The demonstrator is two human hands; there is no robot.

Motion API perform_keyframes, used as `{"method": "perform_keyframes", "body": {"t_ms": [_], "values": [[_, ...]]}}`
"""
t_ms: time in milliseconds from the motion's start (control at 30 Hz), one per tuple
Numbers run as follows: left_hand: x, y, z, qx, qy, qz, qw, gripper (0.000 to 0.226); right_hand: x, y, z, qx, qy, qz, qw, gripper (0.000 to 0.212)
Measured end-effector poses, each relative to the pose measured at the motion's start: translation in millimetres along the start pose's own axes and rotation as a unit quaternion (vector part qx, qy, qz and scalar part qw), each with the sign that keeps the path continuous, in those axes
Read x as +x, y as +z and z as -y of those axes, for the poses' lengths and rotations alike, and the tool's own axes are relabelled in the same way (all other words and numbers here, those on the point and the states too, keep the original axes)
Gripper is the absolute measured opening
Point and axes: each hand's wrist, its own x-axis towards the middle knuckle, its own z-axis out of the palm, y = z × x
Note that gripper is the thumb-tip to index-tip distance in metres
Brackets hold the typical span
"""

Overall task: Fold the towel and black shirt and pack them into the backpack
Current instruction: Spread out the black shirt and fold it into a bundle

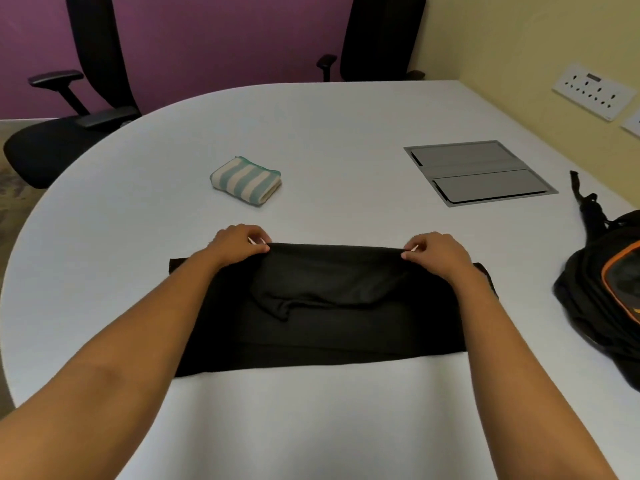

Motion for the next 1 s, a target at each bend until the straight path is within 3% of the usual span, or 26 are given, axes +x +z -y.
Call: {"method": "perform_keyframes", "body": {"t_ms": [100,267,333,500,700,800,933,1000], "values": [[1,25,-5,0.039,-0.007,-0.118,0.992,0.022,12,31,-8,-0.043,-0.001,-0.02,0.999,0.038],[-13,72,-9,0.007,-0.042,-0.219,0.975,0.022,10,64,-33,-0.036,0.051,-0.099,0.993,0.046],[-22,89,-7,0.004,-0.056,-0.236,0.97,0.024,8,70,-45,-0.046,0.085,-0.091,0.991,0.052],[-39,120,-8,0.043,-0.05,-0.199,0.978,0.041,5,86,-69,0.005,0.152,0.008,0.988,0.061],[-52,144,-15,0.121,-0.038,-0.132,0.983,0.06,11,88,-66,0.176,0.189,-0.06,0.964,0.06],[-54,151,-16,0.154,-0.037,-0.123,0.98,0.059,18,88,-62,0.185,0.199,-0.048,0.961,0.058],[-53,151,-19,0.151,-0.049,-0.138,0.978,0.051,24,86,-62,0.202,0.215,-0.062,0.953,0.037],[-53,150,-20,0.144,-0.055,-0.146,0.977,0.051,24,84,-62,0.2,0.222,-0.065,0.952,0.039]]}}
